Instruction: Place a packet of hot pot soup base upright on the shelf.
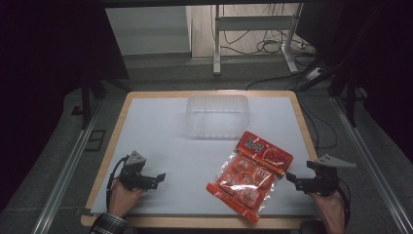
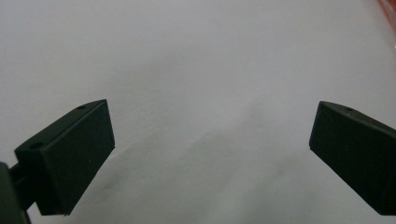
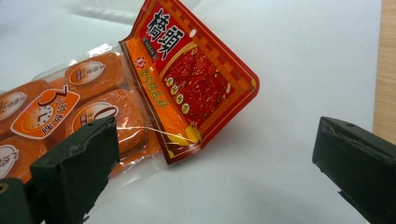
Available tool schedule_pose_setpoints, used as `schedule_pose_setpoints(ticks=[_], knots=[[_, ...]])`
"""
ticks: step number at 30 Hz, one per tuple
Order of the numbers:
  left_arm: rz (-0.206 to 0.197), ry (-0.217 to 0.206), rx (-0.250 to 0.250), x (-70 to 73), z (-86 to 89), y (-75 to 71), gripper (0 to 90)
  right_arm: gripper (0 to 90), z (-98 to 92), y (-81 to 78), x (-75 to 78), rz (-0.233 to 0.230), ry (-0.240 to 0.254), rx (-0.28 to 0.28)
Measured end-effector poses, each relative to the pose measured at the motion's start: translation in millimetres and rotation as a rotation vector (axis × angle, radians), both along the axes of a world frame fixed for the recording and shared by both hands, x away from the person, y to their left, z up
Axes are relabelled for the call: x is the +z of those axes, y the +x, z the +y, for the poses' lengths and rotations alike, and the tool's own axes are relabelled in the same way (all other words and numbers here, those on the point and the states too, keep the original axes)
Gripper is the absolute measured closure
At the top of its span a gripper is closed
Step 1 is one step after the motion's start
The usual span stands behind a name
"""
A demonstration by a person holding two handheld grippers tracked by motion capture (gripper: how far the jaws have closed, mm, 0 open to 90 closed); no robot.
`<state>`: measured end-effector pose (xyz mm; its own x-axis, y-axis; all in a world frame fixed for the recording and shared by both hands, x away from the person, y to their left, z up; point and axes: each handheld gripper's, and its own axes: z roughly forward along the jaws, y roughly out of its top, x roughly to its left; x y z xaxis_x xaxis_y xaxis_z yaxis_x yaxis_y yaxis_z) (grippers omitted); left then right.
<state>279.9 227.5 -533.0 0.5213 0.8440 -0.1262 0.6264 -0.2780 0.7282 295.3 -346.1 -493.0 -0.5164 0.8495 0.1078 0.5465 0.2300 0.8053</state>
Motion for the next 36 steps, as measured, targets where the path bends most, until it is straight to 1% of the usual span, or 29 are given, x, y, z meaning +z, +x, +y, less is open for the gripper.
schedule_pose_setpoints(ticks=[3, 5, 6, 10, 13, 16, 17, 18, 20, 25, 30, 35, 36], knots=[[0.000, -0.009, 0.002, -0.4, 0.4, -2.7, 0.0, 0.0, 1.8, 0.9, -0.9, 0.006, -0.006, 0.011], [-0.016, -0.017, -0.001, 0.2, 0.4, -6.0, 0.0, 0.0, 4.3, 1.0, -0.7, 0.006, -0.014, 0.023], [-0.033, -0.024, -0.005, 0.7, 0.5, -8.5, 0.0, 0.0, 6.1, 0.6, 0.0, 0.002, -0.013, 0.031], [-0.055, -0.035, -0.017, 0.3, 0.8, -9.7, 0.0, 0.0, 8.0, 1.3, -0.3, 0.006, -0.008, 0.041], [-0.050, -0.034, -0.006, -0.6, 0.5, -8.0, 0.5, 0.0, 8.2, 1.2, -0.5, 0.012, -0.001, 0.043], [-0.040, -0.028, -0.009, -2.9, 0.2, -6.2, 2.7, 0.0, 8.1, 1.6, -1.4, 0.021, 0.000, 0.047], [-0.034, -0.019, -0.012, -4.0, 0.2, -5.1, 2.7, 0.0, 8.1, 1.6, -1.4, 0.021, 0.000, 0.047], [-0.029, -0.012, -0.015, -5.0, -0.1, -4.1, 3.9, 0.0, 8.8, 2.4, -2.1, 0.024, -0.005, 0.053], [-0.028, -0.011, -0.022, -5.4, -0.7, -3.5, 4.2, 0.0, 9.7, 2.4, -2.3, 0.028, -0.011, 0.055], [-0.034, 0.001, -0.037, -5.4, -3.1, -2.9, 4.7, 0.0, 10.9, 2.8, -2.2, 0.023, -0.020, 0.062], [-0.047, 0.002, -0.047, -4.9, -5.1, -3.0, 4.8, 0.0, 12.7, 2.7, -1.1, 0.027, -0.024, 0.060], [-0.054, -0.003, -0.059, -5.4, -5.5, -2.5, 4.6, 0.0, 16.8, 4.8, 1.9, 0.004, -0.037, 0.068], [-0.062, -0.006, -0.062, -5.2, -5.5, -2.5, 4.6, 0.0, 17.0, 5.5, 2.5, -0.002, -0.038, 0.070]])
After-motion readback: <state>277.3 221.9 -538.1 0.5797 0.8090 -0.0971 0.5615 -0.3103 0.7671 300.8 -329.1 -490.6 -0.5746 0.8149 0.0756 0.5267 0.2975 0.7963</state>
